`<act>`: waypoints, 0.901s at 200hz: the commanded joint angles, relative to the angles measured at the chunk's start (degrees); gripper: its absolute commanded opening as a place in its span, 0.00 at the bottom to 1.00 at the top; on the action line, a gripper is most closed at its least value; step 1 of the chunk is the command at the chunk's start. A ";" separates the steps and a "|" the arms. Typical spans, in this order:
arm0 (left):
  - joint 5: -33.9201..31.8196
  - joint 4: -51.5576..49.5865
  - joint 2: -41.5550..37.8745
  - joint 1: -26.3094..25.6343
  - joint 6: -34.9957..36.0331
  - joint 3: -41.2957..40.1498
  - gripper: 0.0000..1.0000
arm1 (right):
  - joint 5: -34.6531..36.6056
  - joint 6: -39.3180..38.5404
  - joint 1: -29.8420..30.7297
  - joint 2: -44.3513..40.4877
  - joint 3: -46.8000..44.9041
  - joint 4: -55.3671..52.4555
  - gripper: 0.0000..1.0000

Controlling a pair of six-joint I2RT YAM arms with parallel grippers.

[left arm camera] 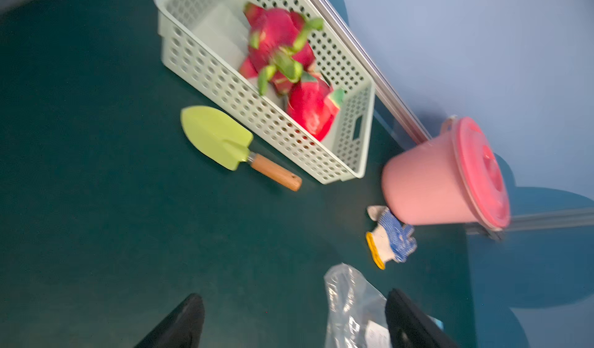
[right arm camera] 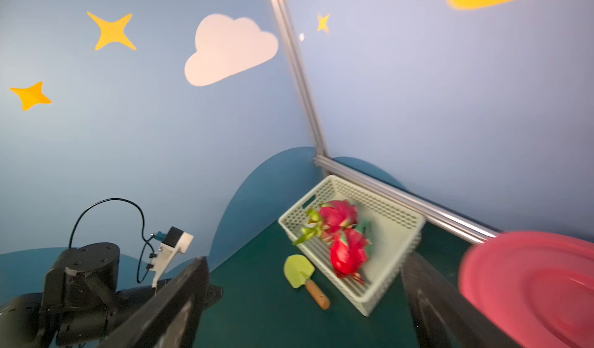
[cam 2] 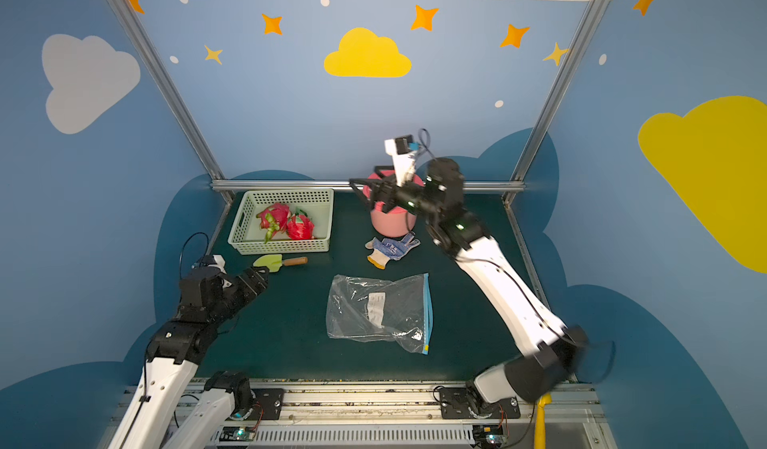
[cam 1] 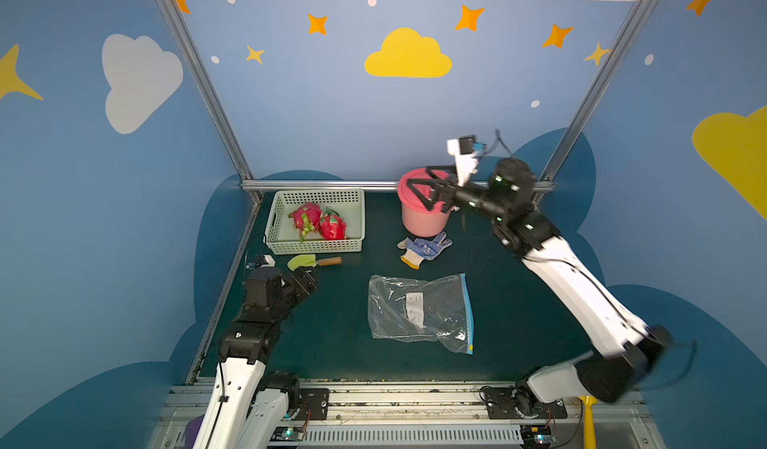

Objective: Open the zip-top bag and take out the dragon fruit
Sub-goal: Reset both arms

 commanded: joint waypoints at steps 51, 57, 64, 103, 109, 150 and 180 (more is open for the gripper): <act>-18.76 13.91 3.92 0.29 15.25 -7.03 0.90 | 18.26 -5.96 -26.33 -18.58 -39.53 -1.57 0.92; -19.19 15.82 5.17 0.41 16.49 -7.59 0.90 | 19.19 -6.24 -27.16 -17.54 -41.54 2.03 0.92; -19.24 18.65 6.48 0.68 18.10 -8.34 0.90 | 19.81 -7.00 -27.78 -16.11 -43.78 6.79 0.92; -14.97 39.52 16.54 6.10 20.97 -15.66 0.91 | 23.39 -10.67 -28.13 -1.17 -49.17 23.66 0.92; -15.23 41.32 18.51 6.29 21.84 -15.95 0.91 | 22.70 -11.35 -28.12 0.26 -49.53 24.67 0.92; -11.49 54.49 31.48 6.60 26.52 -16.11 0.91 | 19.75 -13.95 -29.73 5.89 -53.17 33.03 0.93; -5.72 62.84 41.60 7.03 28.93 -13.57 0.91 | 13.82 -15.08 -30.58 9.64 -57.42 43.72 0.93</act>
